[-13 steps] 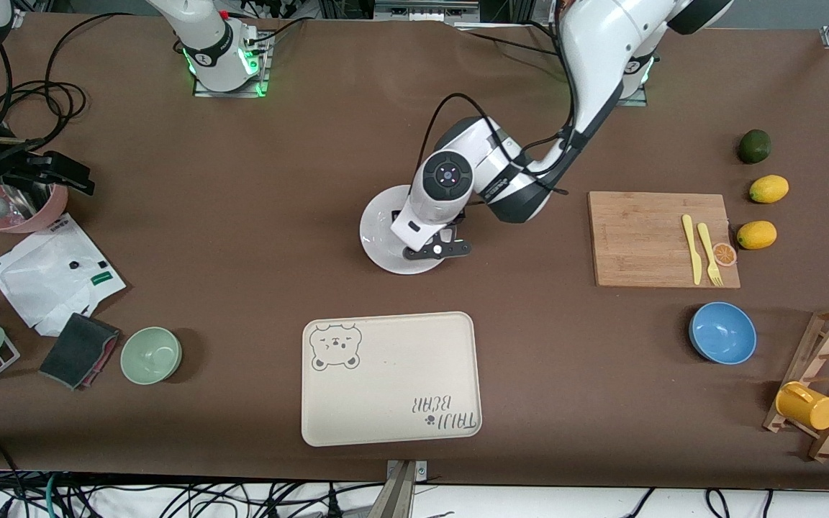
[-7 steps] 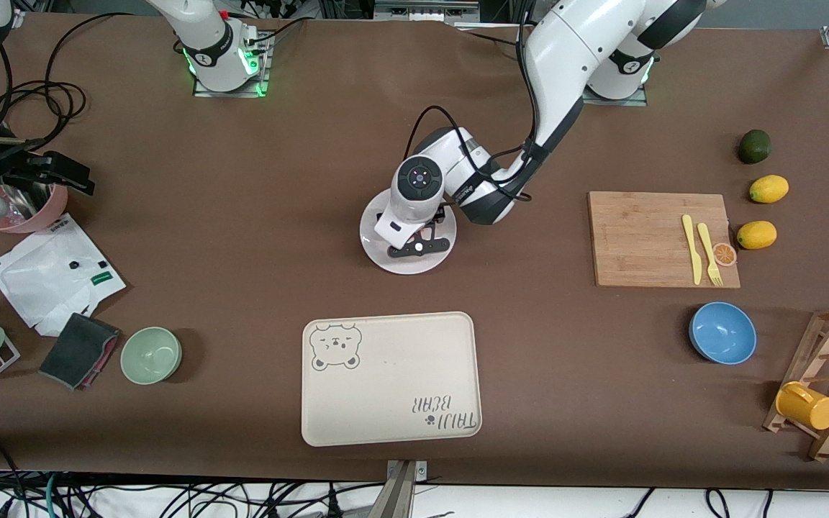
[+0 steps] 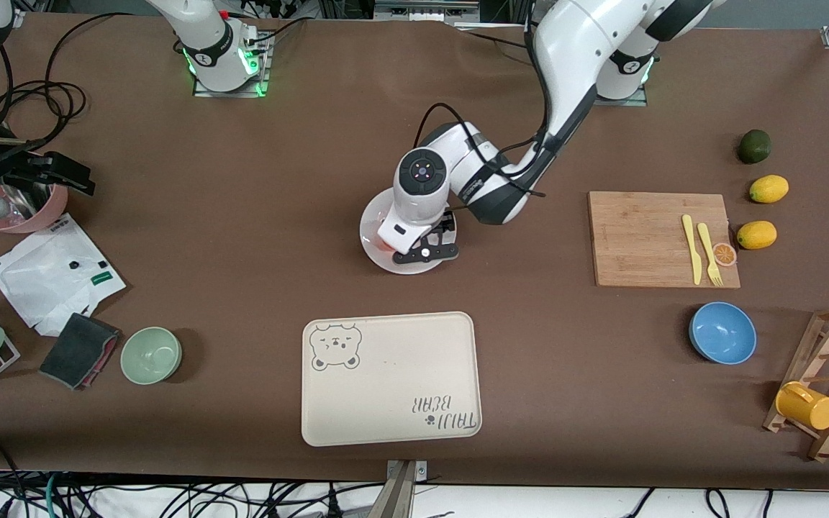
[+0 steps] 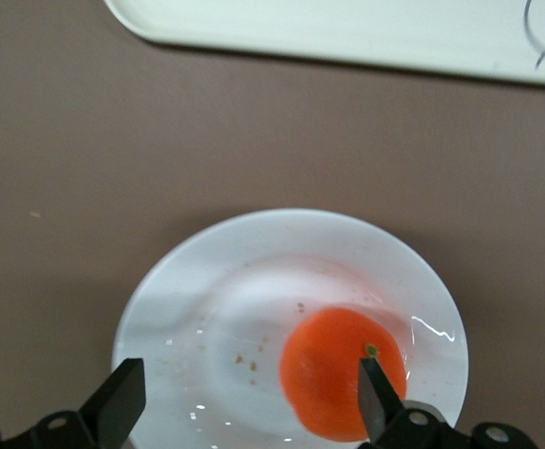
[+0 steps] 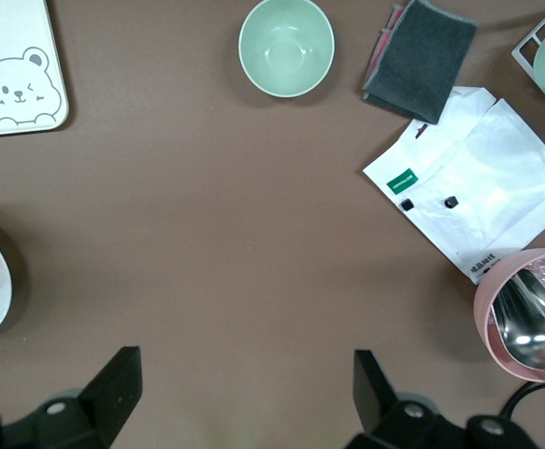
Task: Place orange and plate with both arms
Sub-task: 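Carry the orange with the left gripper onto the white plate and release, then raise the left gripper back toward the cutting board while the right gripper reaches out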
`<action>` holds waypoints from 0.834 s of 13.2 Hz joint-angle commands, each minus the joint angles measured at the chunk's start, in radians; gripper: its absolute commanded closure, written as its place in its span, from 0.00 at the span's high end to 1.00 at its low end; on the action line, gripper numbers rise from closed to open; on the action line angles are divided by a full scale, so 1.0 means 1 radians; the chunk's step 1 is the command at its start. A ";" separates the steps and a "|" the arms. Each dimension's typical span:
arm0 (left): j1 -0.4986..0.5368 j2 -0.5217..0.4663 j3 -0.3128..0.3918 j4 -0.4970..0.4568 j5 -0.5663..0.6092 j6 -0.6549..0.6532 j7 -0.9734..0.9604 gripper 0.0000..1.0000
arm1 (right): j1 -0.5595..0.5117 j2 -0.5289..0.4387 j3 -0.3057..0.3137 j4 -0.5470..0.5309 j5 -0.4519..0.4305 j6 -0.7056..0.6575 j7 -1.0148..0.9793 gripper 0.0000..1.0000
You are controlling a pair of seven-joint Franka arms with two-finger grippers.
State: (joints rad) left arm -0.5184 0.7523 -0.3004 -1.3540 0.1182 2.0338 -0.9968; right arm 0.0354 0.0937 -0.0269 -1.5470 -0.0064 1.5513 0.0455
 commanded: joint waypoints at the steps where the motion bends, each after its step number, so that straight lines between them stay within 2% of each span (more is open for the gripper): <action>1: 0.056 -0.105 0.004 -0.017 0.023 -0.087 0.003 1.00 | 0.003 0.023 0.001 0.010 -0.001 -0.010 -0.030 1.00; 3: 0.098 -0.169 0.004 -0.017 0.021 -0.185 0.126 1.00 | 0.003 0.060 0.001 0.012 0.003 -0.011 -0.154 1.00; 6: 0.202 -0.272 -0.003 -0.017 0.014 -0.299 0.320 1.00 | -0.005 0.098 -0.002 0.005 0.063 -0.045 -0.173 1.00; 9: 0.326 -0.391 0.003 -0.036 -0.014 -0.349 0.406 1.00 | 0.001 0.129 -0.001 -0.002 0.092 -0.066 -0.162 1.00; 11: 0.432 -0.471 0.003 -0.051 -0.066 -0.388 0.446 1.00 | 0.000 0.152 -0.001 -0.028 0.184 -0.066 -0.159 1.00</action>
State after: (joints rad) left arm -0.1807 0.3772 -0.2887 -1.3499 0.1067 1.6735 -0.6137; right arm 0.0371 0.2311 -0.0270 -1.5619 0.1085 1.5001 -0.1022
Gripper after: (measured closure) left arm 0.000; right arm 0.000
